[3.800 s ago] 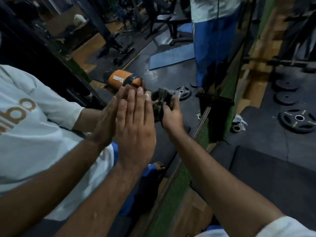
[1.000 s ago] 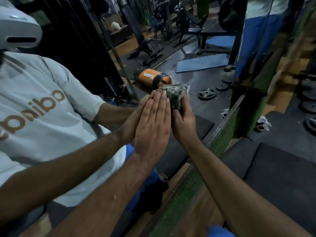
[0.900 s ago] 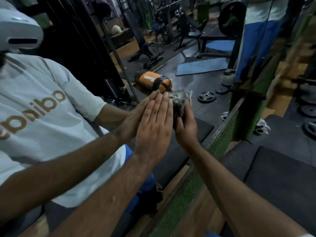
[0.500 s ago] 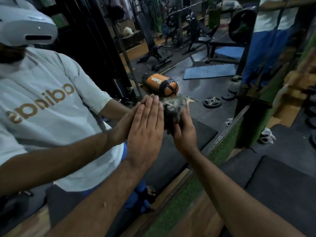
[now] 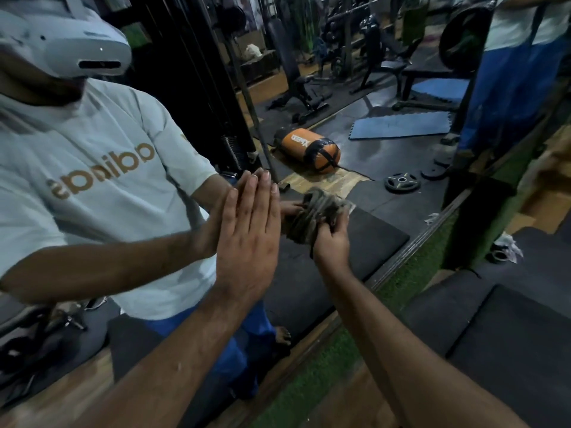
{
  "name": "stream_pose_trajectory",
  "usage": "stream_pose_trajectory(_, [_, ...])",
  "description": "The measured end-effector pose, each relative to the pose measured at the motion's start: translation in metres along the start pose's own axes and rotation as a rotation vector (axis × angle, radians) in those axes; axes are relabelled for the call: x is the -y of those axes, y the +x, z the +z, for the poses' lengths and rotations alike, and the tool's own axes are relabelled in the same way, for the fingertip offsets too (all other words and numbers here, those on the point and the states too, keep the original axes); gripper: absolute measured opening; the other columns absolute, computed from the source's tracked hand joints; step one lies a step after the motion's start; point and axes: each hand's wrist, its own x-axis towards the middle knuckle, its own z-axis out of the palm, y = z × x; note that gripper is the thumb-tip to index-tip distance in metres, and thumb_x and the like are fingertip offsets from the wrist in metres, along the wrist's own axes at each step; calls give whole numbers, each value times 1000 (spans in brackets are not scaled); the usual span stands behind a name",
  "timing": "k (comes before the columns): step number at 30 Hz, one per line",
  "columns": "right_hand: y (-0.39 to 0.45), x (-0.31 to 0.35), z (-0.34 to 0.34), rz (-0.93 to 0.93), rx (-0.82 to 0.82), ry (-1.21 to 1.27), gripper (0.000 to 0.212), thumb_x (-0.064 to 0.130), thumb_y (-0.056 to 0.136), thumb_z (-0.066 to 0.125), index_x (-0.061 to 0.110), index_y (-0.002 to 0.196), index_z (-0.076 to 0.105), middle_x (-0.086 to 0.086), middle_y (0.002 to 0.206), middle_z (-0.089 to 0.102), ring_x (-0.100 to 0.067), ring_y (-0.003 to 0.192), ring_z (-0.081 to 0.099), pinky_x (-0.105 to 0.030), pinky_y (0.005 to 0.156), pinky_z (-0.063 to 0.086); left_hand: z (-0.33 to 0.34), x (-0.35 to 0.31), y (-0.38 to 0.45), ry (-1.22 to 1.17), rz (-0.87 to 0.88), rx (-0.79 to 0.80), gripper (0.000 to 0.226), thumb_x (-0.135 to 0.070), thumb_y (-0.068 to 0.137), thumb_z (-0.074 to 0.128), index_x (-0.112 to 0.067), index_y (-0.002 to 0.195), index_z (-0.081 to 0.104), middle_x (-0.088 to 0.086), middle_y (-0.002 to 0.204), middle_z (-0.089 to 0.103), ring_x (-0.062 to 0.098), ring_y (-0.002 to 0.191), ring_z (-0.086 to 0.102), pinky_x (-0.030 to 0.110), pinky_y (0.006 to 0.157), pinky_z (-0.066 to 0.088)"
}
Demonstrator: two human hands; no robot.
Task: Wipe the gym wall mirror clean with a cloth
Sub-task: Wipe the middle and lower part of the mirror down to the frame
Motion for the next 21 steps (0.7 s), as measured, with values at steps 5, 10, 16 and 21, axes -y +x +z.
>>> stream_pose_trajectory(5, [-29, 40, 23, -209, 40, -51, 74, 29, 101, 51, 34, 166, 16, -1, 173, 22, -18, 155, 27, -27, 122, 24, 1, 9, -6, 27, 68, -26, 64, -18, 104, 30, 4, 158, 7, 25, 166, 2, 38, 155, 3, 51, 126, 6])
stream_pose_trajectory(10, [-47, -22, 24, -358, -31, -284, 78, 39, 97, 41, 29, 167, 10, -1, 174, 18, -31, 153, 36, -44, 117, 40, -2, 30, -26, -74, 141, -63, 66, -19, 101, 46, 3, 157, 19, 23, 165, 15, 36, 155, 10, 49, 127, 6])
stream_pose_trajectory(16, [-61, 0, 61, -79, -131, -69, 68, 48, 109, 42, 30, 166, 11, -5, 172, 24, -28, 153, 33, -45, 122, 34, -7, 48, -75, -64, 136, -26, 65, -20, 101, 46, 3, 157, 21, 23, 165, 17, 36, 155, 11, 51, 125, 15])
stream_pose_trajectory(21, [-92, -32, 79, -478, -96, -197, 67, 32, 106, 47, 19, 166, 21, -5, 172, 23, -25, 158, 25, -44, 126, 30, -8, 67, -96, -44, 132, -27, 64, -19, 101, 41, 4, 157, 20, 25, 165, 15, 38, 155, 9, 50, 126, 0])
